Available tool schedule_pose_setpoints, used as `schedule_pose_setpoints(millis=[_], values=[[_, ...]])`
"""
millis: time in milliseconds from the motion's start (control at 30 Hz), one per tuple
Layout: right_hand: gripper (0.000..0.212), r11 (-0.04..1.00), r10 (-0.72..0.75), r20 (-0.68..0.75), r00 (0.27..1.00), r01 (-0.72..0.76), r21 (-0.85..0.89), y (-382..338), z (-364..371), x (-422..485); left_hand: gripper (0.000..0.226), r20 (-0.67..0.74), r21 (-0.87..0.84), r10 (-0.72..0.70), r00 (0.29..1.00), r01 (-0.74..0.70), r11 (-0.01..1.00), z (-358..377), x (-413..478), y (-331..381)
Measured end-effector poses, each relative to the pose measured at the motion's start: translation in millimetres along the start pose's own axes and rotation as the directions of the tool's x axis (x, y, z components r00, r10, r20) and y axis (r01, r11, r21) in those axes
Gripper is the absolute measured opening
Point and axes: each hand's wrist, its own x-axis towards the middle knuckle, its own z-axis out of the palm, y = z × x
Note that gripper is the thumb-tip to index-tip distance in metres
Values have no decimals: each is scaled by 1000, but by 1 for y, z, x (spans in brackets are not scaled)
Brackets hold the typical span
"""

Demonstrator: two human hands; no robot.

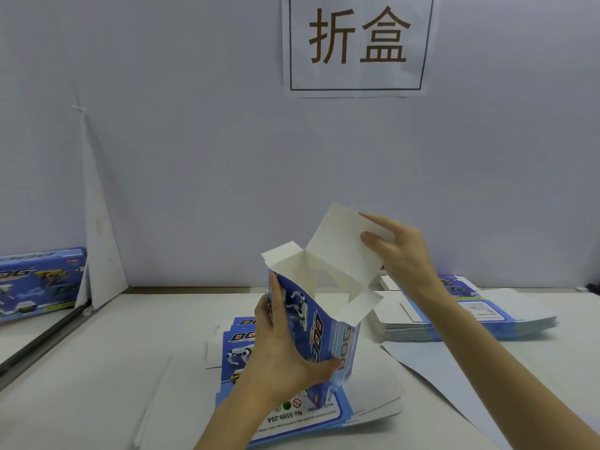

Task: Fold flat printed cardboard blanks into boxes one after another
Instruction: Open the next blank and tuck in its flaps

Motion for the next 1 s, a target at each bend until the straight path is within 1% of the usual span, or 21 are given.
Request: schedule_pose_setpoints(millis=[67, 133, 200, 267, 300, 333, 367, 400, 500, 567, 600, 633, 700, 767, 800, 833, 867, 900, 933, 967, 1000], values=[[27, 984, -131, -33, 991, 126, -126, 0, 4, -1, 143, -5, 8, -4, 1000, 4, 1000, 2, 1, 1], [22, 966, -190, -53, 980, 177, -189, -4, 7, 0, 144, -19, 16, -14, 1000, 14, 1000, 3, 1, 1], [14, 984, -152, -70, 986, 144, -105, -9, 7, 4, 145, -35, 26, -20, 999, 21, 999, 6, 0, 0], [25, 999, -18, -73, 997, 21, 37, -17, 6, 8, 145, -36, 35, -28, 999, 29, 999, 8, 0, 0], [23, 992, 65, -47, 997, -59, 115, -21, 7, 10, 145, -33, 33, -32, 999, 33, 999, 8, 0, 0], [18, 976, 131, -8, 991, -128, 179, -24, 9, 10, 146, -31, 27, -37, 999, 38, 999, 9, 0, 1], [10, 967, 158, 21, 987, -159, 197, -24, 11, 11, 146, -31, 22, -42, 999, 43, 999, 9, 0, 1], [8, 972, 153, 21, 988, -154, 178, -25, 13, 11, 146, -31, 23, -45, 999, 46, 999, 9, 0, 1], [20, 999, 23, -101, 995, -20, 32, -22, 18, 12, 145, -32, 36, -40, 999, 42, 998, 8, -3, 3], [19, 1000, 13, -129, 992, -12, 12, -23, 18, 12, 144, -33, 35, -39, 999, 40, 999, 6, -3, 6], [15, 1000, 25, -120, 992, -23, 20, -22, 17, 11, 143, -38, 36, -40, 998, 42, 998, 5, -4, 8], [12, 998, 37, -109, 993, -32, 51, -22, 15, 9, 142, -47, 37, -43, 998, 45, 998, 4, -5, 10], [22, 979, 61, -126, 990, -36, 198, -17, 12, 1, 139, -101, 4, -83, 991, 84, 996, 2, -7, 16], [26, 929, 89, -208, 974, -6, 371, -5, 10, -20, 139, -186, -101, -180, 966, 163, 981, 0, -8, 20], [29, 922, 88, -232, 969, 9, 388, 5, 12, -35, 141, -223, -135, -218, 950, 191, 972, -2, -8, 22], [36, 932, 75, -207, 975, 5, 363, 18, 15, -51, 143, -252, -138, -235, 939, 206, 969, -4, -8, 23], [46, 945, 65, -115, 991, -24, 328, 32, 20, -69, 143, -269, -130, -238, 933, 209, 969, -5, -7, 23], [56, 950, 69, 33, 997, -76, 304, 43, 27, -84, 141, -282, -125, -228, 932, 200, 972, -5, -6, 23], [64, 943, 87, 185, 979, -141, 300, 52, 36, -97, 137, -294, -128, -204, 934, 174, 977, -4, -6, 23], [68, 923, 114, 288, 951, -208, 323, 59, 44, -106, 131, -303, -138, -173, 937, 136, 981, -3, -5, 21], [68, 897, 151, 319, 936, -265, 353, 63, 50, -110, 121, -301, -163, -144, 943, 98, 982, -1, -5, 19]])
